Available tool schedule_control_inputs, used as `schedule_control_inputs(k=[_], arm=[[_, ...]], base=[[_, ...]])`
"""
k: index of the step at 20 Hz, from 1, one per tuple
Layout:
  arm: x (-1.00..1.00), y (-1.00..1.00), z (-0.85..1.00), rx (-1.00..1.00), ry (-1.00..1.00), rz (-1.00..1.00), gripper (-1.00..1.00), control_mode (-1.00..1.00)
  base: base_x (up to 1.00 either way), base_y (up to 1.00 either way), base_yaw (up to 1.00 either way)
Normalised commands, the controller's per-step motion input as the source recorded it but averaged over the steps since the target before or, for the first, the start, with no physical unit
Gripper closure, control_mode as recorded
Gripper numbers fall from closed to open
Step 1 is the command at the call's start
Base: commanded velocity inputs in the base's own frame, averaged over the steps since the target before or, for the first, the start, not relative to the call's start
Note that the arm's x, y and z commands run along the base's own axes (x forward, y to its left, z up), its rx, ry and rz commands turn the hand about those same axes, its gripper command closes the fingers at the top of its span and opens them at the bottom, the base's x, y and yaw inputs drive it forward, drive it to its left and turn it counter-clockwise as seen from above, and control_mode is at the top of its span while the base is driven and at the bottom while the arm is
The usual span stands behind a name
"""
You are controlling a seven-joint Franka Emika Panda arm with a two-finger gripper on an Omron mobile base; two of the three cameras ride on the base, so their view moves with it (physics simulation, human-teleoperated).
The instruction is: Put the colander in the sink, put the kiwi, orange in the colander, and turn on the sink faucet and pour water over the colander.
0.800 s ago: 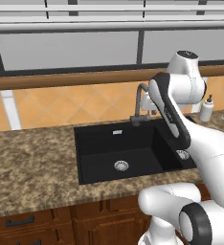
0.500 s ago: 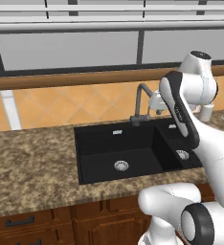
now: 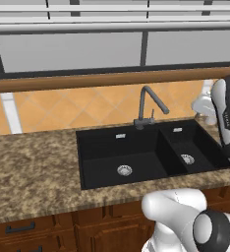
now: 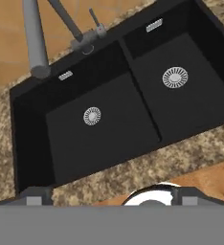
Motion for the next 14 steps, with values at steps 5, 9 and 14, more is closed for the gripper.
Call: schedule_control_inputs(k=[5,9,14], arm=[[-0.14,-1.00,-0.11,0.21,-0.01,-0.47,-1.00,-1.00],[-0.01,-0.86,-0.26,0.12,0.00,-0.44,-1.00,-1.00],[0.00,-0.79,-0.29,0.07,0.00,-0.43,-1.00,-1.00]], base=[[0.00,0.00,0.00],[0.00,0.00,0.00],[0.00,0.00,0.00]])
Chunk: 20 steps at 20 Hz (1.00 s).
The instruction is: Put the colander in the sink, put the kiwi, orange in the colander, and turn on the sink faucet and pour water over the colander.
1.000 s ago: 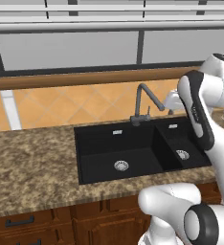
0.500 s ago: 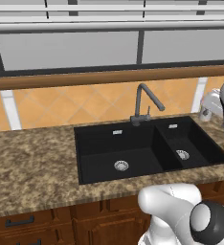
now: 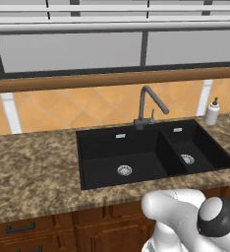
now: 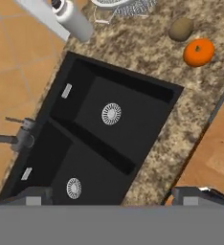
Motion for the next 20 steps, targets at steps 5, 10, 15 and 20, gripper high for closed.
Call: schedule_control_inputs(k=[5,10,15,20], arm=[[0.15,-0.75,-0.34,0.03,0.00,-0.45,-1.00,-1.00],[0.39,-0.71,-0.32,0.00,0.00,-0.38,-1.00,-1.00],[0.34,-0.87,-0.13,0.05,0.00,-0.22,-1.00,-1.00],[0.25,-0.87,-0.06,0.08,0.00,-0.05,-1.00,-1.00]], base=[[0.00,0.00,0.00],[0.00,0.00,0.00],[0.00,0.00,0.00],[0.00,0.00,0.00]])
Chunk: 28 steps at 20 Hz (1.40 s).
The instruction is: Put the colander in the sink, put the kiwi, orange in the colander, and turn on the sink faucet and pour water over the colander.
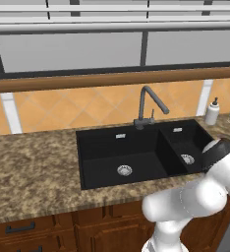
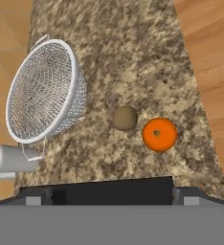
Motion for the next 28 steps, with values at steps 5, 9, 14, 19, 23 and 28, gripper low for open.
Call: schedule_control_inputs(k=[5,9,14,19,23,28], arm=[[0.20,-0.59,0.00,0.10,0.00,0.03,-1.00,-1.00],[0.22,-0.37,-0.02,0.01,0.03,0.04,-1.00,-1.00],[0.23,-0.38,-0.06,0.00,0.01,0.02,-1.00,-1.00],[0.25,-0.41,-0.10,0.02,0.04,0.02,-1.00,-1.00],[0.20,-0.43,0.00,0.10,0.09,0.05,-1.00,-1.00],[0.21,-0.32,-0.06,0.06,0.12,0.03,-1.00,-1.00]], base=[[0.00,0.00,0.00],[0.00,0.00,0.00],[0.00,0.00,0.00],[0.00,0.00,0.00],[0.00,0.00,0.00],[0.00,0.00,0.00]])
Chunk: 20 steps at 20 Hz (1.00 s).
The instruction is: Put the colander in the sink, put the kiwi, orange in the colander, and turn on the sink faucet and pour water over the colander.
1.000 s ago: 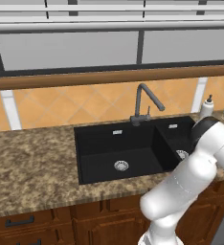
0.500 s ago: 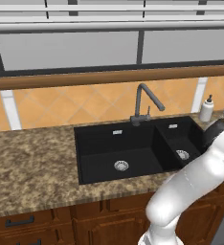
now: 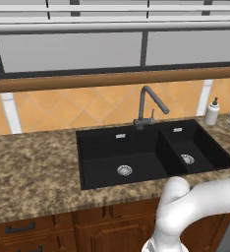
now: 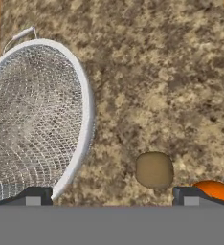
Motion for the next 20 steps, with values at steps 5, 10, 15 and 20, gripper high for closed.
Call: schedule_control_inputs(k=[5,10,15,20], arm=[[0.34,-0.22,-0.18,0.03,0.05,0.00,-1.00,-1.00],[0.43,-0.15,-0.28,0.01,0.00,0.00,-1.00,-1.00],[0.26,-0.20,-0.35,0.00,0.03,0.00,-1.00,-1.00],[0.04,-0.22,-0.44,0.00,0.09,0.00,-1.00,-1.00]], base=[[0.00,0.00,0.00],[0.00,0.00,0.00],[0.00,0.00,0.00],[0.00,0.00,0.00]])
